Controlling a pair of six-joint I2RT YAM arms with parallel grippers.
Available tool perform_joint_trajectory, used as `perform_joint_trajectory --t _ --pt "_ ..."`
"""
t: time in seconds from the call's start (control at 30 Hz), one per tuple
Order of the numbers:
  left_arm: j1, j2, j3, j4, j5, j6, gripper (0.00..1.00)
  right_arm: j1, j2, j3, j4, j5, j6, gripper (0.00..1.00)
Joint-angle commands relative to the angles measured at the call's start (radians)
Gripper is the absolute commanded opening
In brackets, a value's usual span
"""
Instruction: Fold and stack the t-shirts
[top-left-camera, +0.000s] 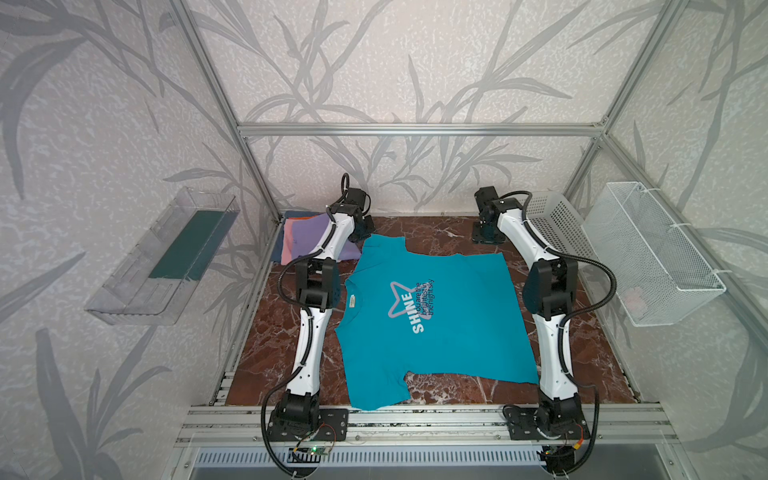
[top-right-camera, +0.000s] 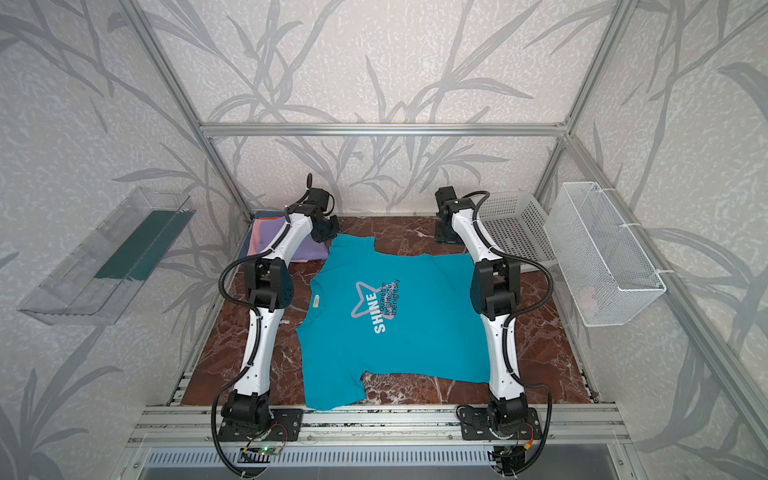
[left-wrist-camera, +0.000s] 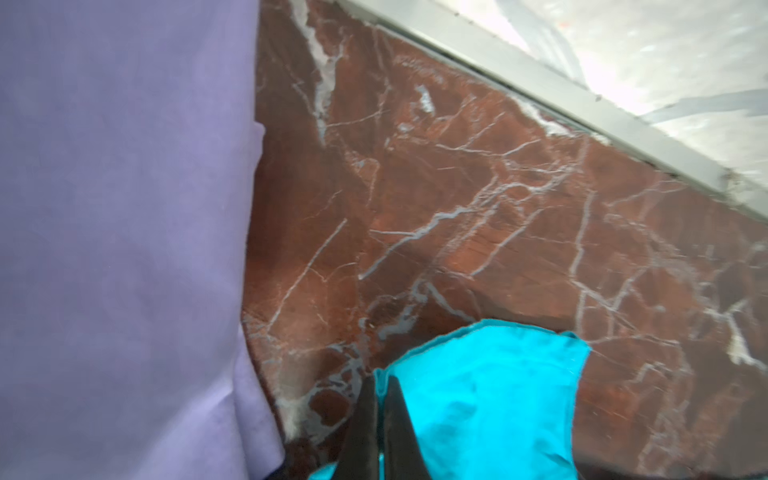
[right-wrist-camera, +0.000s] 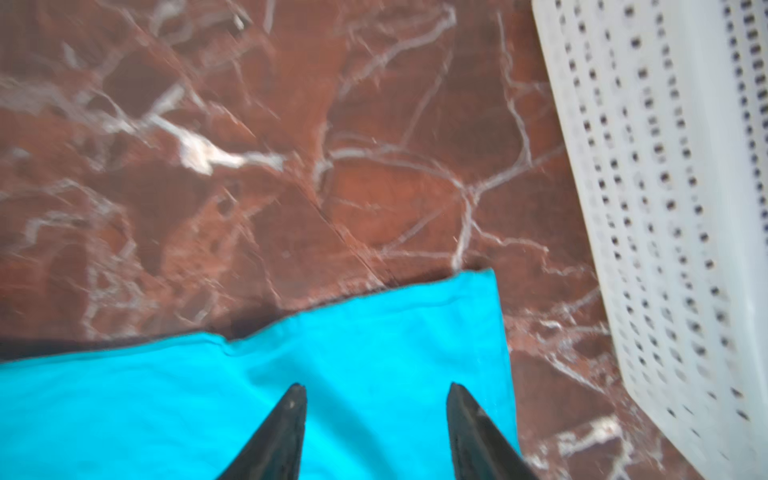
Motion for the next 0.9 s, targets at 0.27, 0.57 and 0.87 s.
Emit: perform_joint_trajectory --t 0.27,0.57,0.87 --pt "0.005 -0.133 -0.025 -0.001 0.024 -0.005 0.00 -0.082 0.003 -0.126 0.030 0.023 0.050 0.62" --pt "0.006 -0.130 -0.047 0.002 0.022 -0.010 0.00 -0.110 0.109 -0.012 0.001 0.012 0.049 0.55" --pt "0.009 -0.123 -0.045 -0.003 0.022 -0.006 0.00 -0.111 0.217 0.124 -0.058 0.011 0.047 0.55"
